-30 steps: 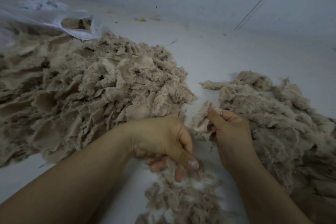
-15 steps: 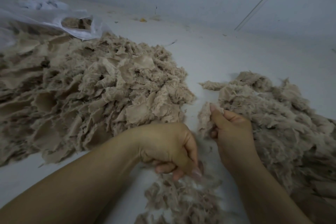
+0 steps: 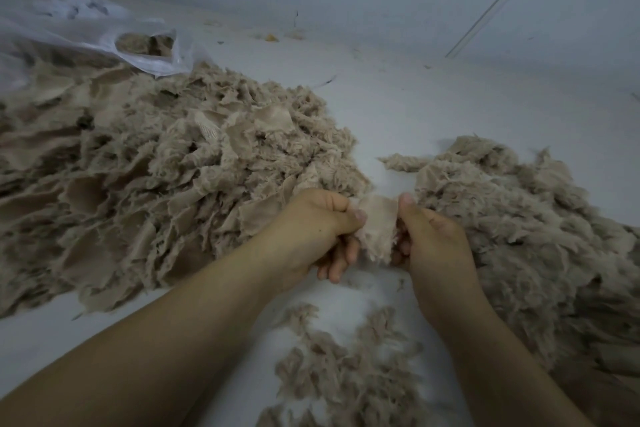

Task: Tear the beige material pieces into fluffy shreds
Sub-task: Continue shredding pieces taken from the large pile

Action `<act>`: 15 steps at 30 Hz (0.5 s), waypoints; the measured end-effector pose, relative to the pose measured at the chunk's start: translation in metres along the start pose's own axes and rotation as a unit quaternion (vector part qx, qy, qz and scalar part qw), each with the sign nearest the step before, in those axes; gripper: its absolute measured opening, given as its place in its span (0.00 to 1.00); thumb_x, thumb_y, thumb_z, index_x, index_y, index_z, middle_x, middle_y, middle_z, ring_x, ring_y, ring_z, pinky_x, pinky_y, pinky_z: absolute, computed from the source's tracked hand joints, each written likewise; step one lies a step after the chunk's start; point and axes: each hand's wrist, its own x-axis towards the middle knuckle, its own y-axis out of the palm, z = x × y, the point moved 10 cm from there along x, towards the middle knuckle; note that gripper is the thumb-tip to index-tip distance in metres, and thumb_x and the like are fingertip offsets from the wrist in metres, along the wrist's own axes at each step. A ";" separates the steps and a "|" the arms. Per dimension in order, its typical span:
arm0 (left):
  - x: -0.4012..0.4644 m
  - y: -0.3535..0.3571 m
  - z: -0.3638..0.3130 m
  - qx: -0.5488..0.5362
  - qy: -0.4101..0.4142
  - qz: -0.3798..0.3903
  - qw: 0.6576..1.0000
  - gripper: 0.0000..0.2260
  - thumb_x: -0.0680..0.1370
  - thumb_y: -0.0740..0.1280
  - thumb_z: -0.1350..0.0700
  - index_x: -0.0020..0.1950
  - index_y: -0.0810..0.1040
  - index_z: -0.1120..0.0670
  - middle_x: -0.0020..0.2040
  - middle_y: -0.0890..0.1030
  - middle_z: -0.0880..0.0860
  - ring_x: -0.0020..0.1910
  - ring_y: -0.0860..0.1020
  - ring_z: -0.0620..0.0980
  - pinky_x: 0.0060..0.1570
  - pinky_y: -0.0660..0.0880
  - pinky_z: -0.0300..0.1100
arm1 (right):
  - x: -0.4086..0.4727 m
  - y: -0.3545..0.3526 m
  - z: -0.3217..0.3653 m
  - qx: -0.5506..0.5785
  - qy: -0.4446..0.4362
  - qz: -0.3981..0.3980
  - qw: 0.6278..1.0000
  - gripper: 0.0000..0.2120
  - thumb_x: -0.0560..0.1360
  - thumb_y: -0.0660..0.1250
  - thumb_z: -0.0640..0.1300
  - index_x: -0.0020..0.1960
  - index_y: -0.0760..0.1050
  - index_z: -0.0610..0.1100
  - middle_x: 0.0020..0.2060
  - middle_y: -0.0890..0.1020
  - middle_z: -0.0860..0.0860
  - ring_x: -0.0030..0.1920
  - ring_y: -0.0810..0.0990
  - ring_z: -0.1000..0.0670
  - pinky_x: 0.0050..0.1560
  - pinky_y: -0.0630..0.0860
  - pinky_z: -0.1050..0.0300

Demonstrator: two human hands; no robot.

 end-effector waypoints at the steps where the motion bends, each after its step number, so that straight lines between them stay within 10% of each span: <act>1: 0.000 0.000 -0.001 -0.002 0.005 -0.003 1.000 0.13 0.82 0.62 0.60 0.38 0.73 0.60 0.25 0.75 0.58 0.15 0.68 0.50 0.16 0.60 0.34 | -0.001 0.002 0.001 0.000 0.001 0.009 1.000 0.27 0.78 0.67 0.56 0.36 0.74 0.31 0.30 0.71 0.38 0.30 0.68 0.45 0.32 0.69 0.52; 7: -0.001 -0.011 -0.011 0.006 0.051 -0.060 0.997 0.12 0.81 0.62 0.63 0.37 0.71 0.58 0.25 0.75 0.57 0.15 0.66 0.50 0.17 0.59 0.33 | 0.002 0.001 0.001 -0.038 -0.016 -0.006 0.999 0.23 0.81 0.66 0.47 0.38 0.73 0.28 0.25 0.66 0.44 0.28 0.62 0.47 0.29 0.63 0.55; 15: -0.006 -0.024 -0.022 -0.010 0.083 -0.135 0.987 0.11 0.80 0.63 0.64 0.38 0.70 0.59 0.23 0.73 0.55 0.14 0.64 0.48 0.19 0.56 0.33 | 0.004 -0.007 -0.007 -0.012 0.011 -0.026 1.000 0.21 0.79 0.67 0.44 0.27 0.78 0.48 0.23 0.70 0.54 0.26 0.67 0.55 0.27 0.68 0.61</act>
